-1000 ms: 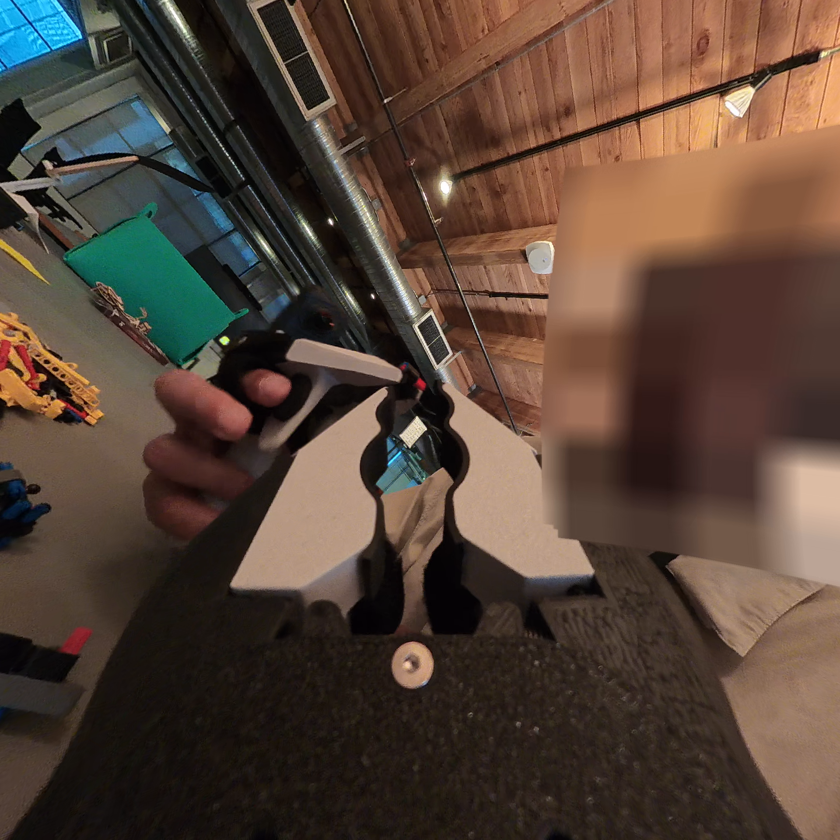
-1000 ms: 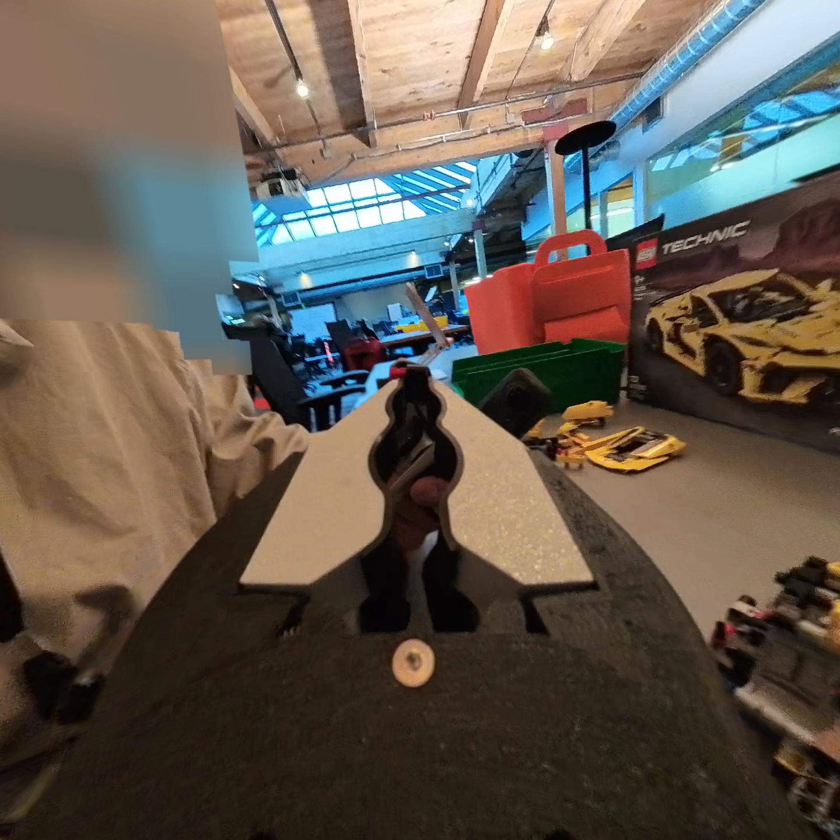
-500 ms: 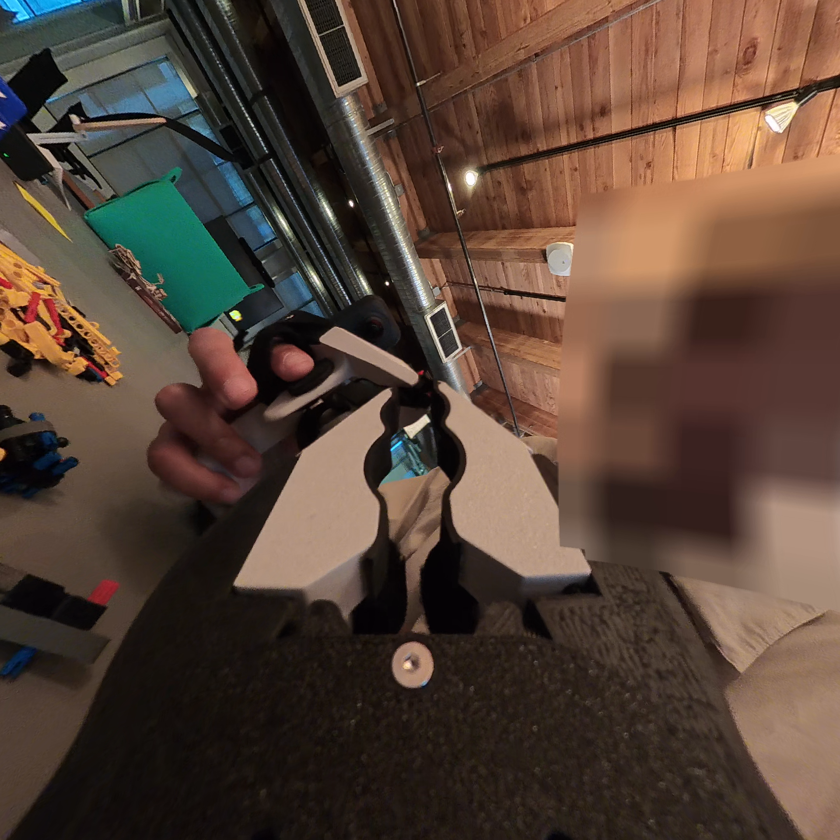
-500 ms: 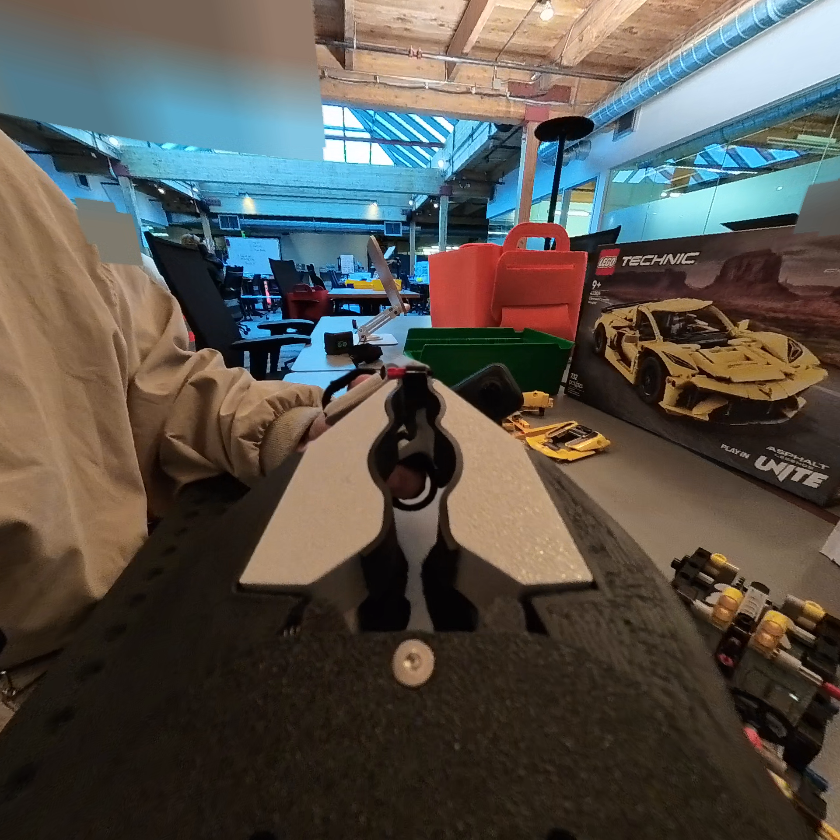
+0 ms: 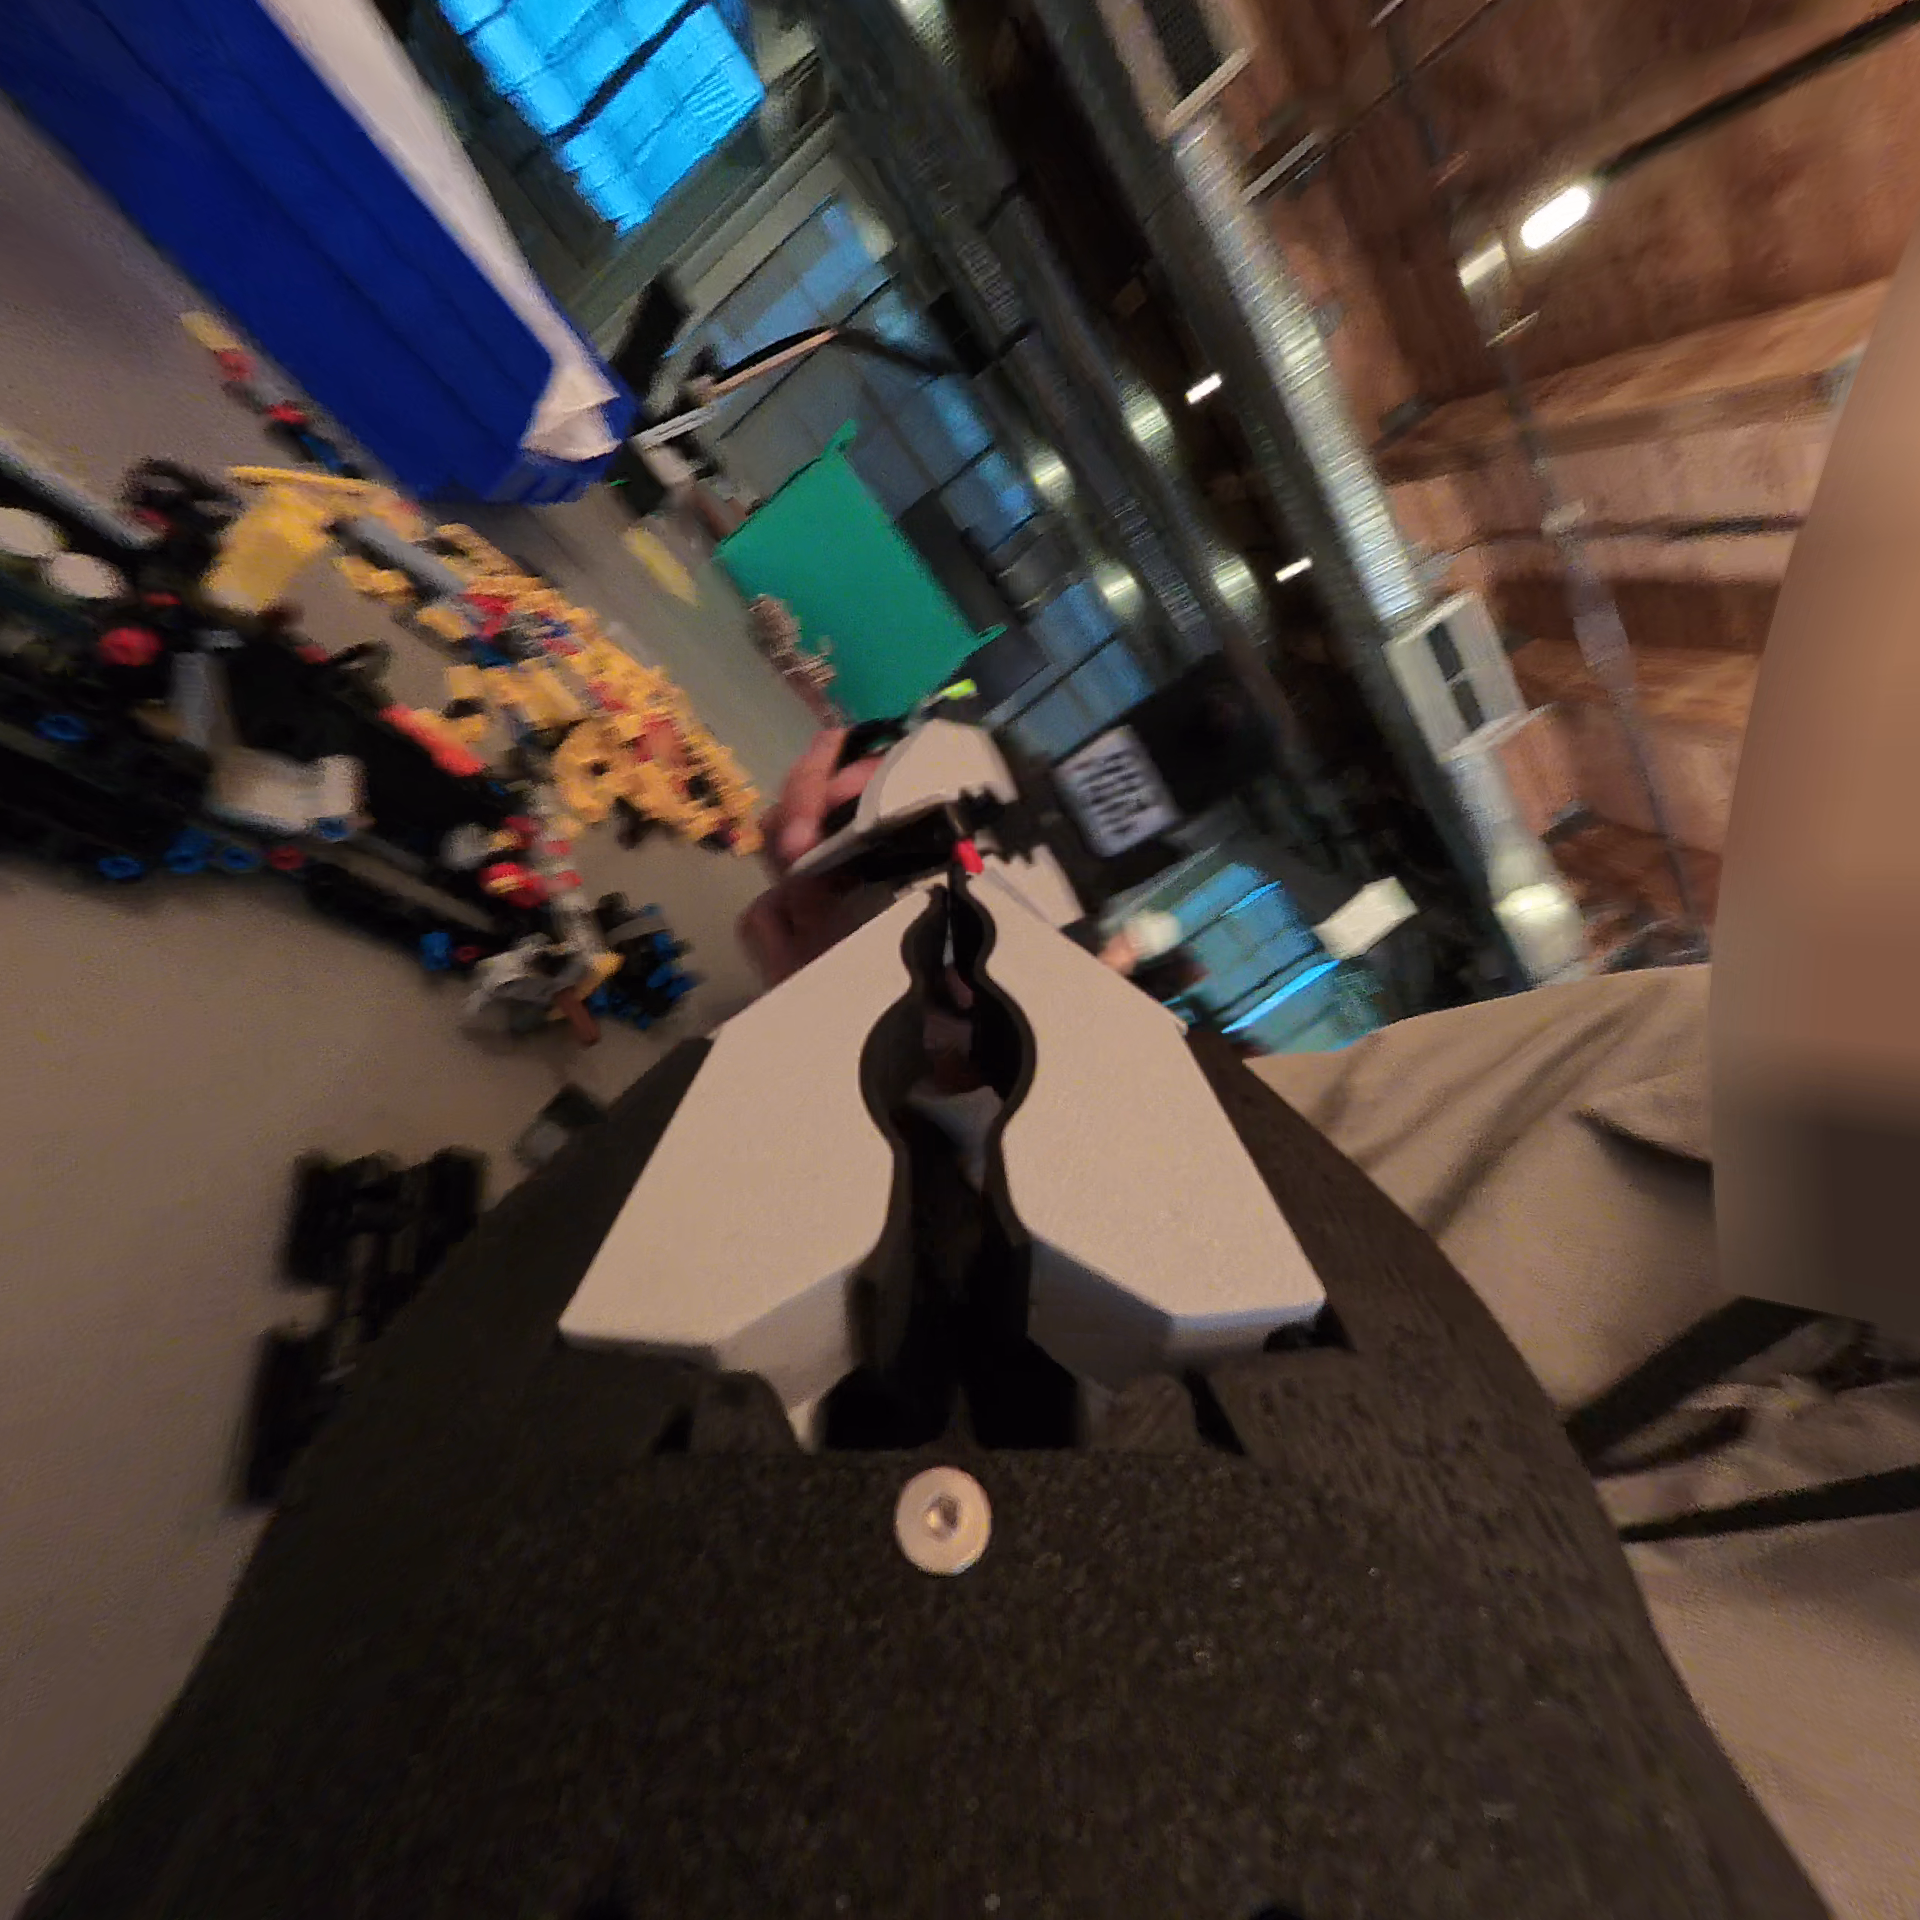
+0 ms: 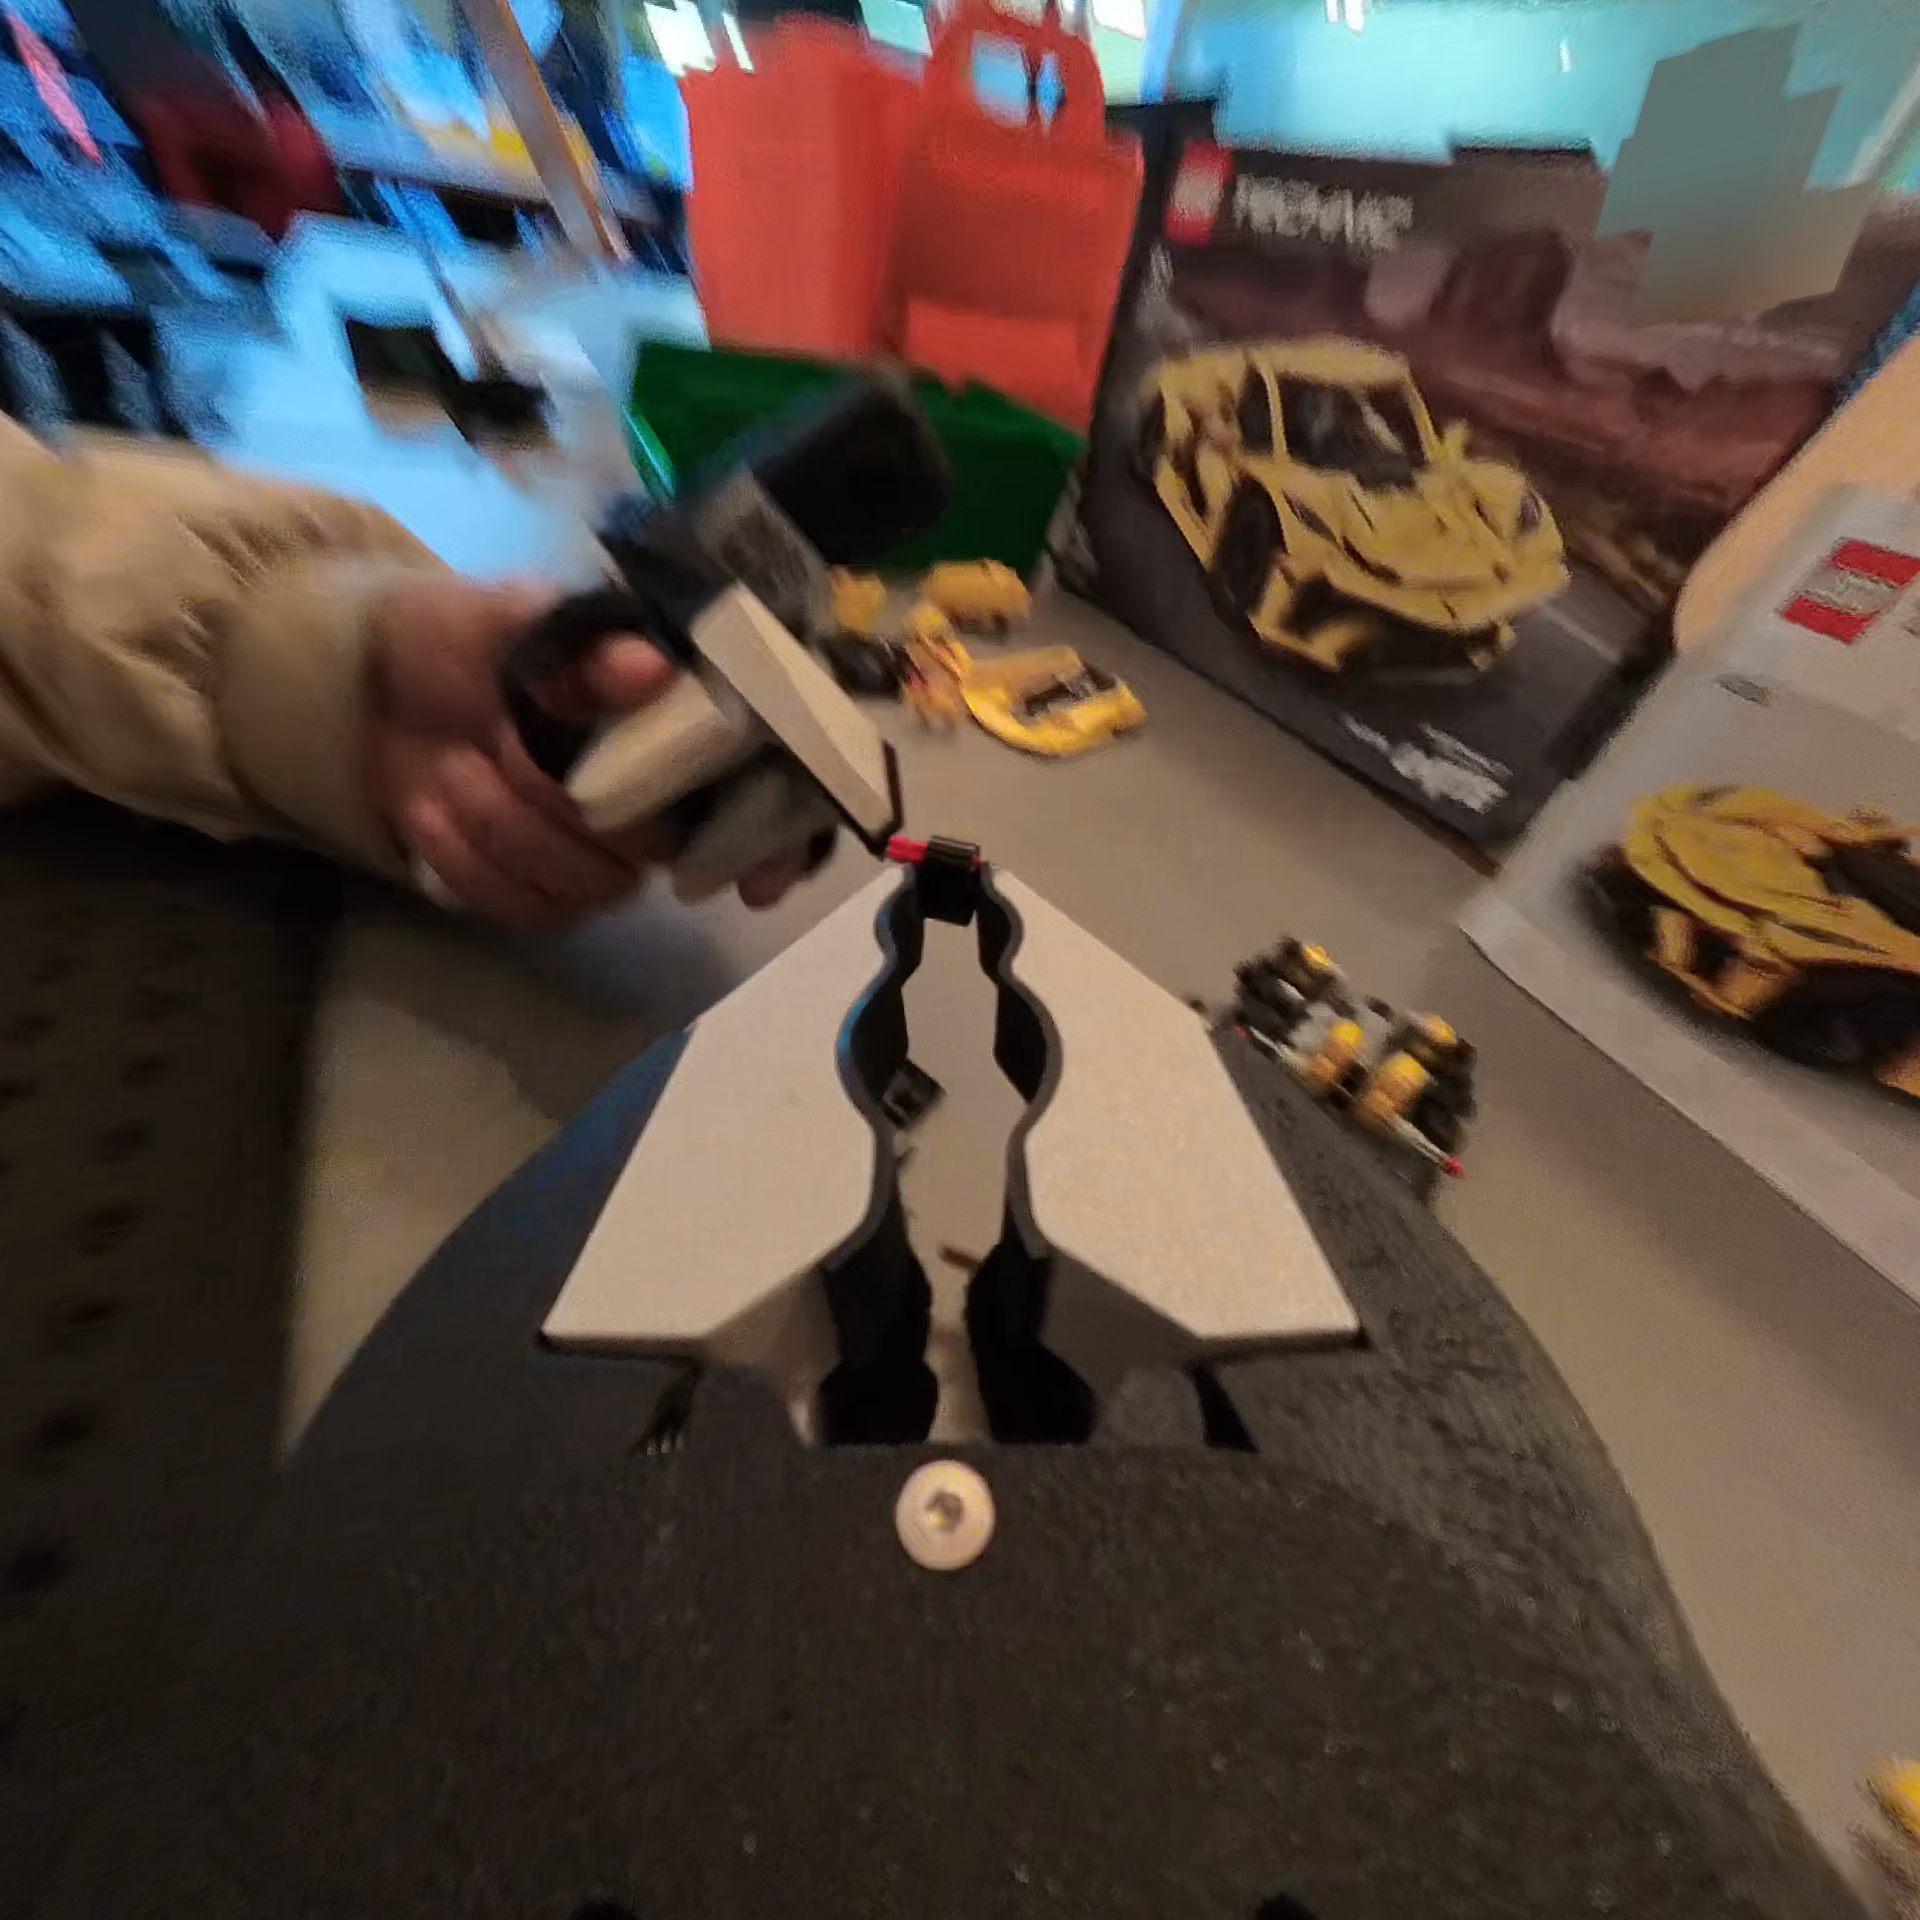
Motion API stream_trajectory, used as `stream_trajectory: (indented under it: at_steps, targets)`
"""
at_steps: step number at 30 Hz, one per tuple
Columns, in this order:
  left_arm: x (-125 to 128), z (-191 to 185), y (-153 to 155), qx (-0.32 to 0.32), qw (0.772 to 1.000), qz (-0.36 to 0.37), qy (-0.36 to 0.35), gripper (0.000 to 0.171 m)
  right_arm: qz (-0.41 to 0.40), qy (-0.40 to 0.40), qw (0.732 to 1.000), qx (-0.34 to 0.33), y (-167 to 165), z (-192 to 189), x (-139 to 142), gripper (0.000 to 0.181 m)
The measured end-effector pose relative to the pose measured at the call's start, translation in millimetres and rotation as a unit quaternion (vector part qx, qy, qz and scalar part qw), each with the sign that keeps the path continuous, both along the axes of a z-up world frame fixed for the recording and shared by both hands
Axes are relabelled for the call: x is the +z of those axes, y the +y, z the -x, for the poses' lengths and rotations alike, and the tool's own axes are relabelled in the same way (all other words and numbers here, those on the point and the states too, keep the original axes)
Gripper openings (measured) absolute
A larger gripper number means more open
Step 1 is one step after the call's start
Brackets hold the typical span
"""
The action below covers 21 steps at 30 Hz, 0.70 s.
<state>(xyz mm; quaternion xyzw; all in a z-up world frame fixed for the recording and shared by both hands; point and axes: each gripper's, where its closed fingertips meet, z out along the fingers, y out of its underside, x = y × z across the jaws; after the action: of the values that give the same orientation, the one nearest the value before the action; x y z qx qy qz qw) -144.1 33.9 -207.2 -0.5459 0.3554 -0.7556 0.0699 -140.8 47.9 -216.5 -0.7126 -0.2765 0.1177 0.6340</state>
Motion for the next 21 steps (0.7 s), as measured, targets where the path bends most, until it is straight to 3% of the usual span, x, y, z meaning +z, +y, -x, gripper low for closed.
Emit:
stream_trajectory:
  at_steps: [2, 4, 8, 12, 16, 18, 21]
  targets:
    - [-10.4, -3.0, 7.1, 0.037, 0.996, -0.073, 0.027, 0.020, 0.007, -0.092, 0.995, -0.028, 4.6, -3.2, -19.3, 0.008]
    - [-18.0, -5.0, 11.6, 0.062, 0.988, -0.135, 0.044, 0.023, 0.001, -0.159, 0.986, -0.041, 5.4, 1.4, -30.0, 0.009]
    - [-28.6, -5.6, 3.9, 0.053, 0.974, -0.209, 0.062, 0.022, -0.017, -0.244, 0.967, -0.075, 8.8, 1.3, -37.3, 0.008]
    - [-39.2, -6.7, 3.9, 0.059, 0.957, -0.272, 0.083, 0.014, 0.012, -0.249, 0.966, -0.067, 8.4, 1.0, -45.0, 0.008]
    - [-47.7, -7.1, 2.5, 0.065, 0.937, -0.328, 0.099, 0.007, 0.018, -0.320, 0.943, -0.084, 8.7, -2.4, -53.5, 0.008]
    - [-40.9, -5.3, 3.5, 0.071, 0.941, -0.320, 0.086, 0.007, -0.009, -0.326, 0.939, -0.108, 9.4, -1.3, -46.8, 0.008]
    - [-19.6, -1.4, 9.3, 0.064, 0.977, -0.196, 0.048, 0.007, -0.038, -0.241, 0.962, -0.124, 8.7, 0.9, -27.5, 0.008]
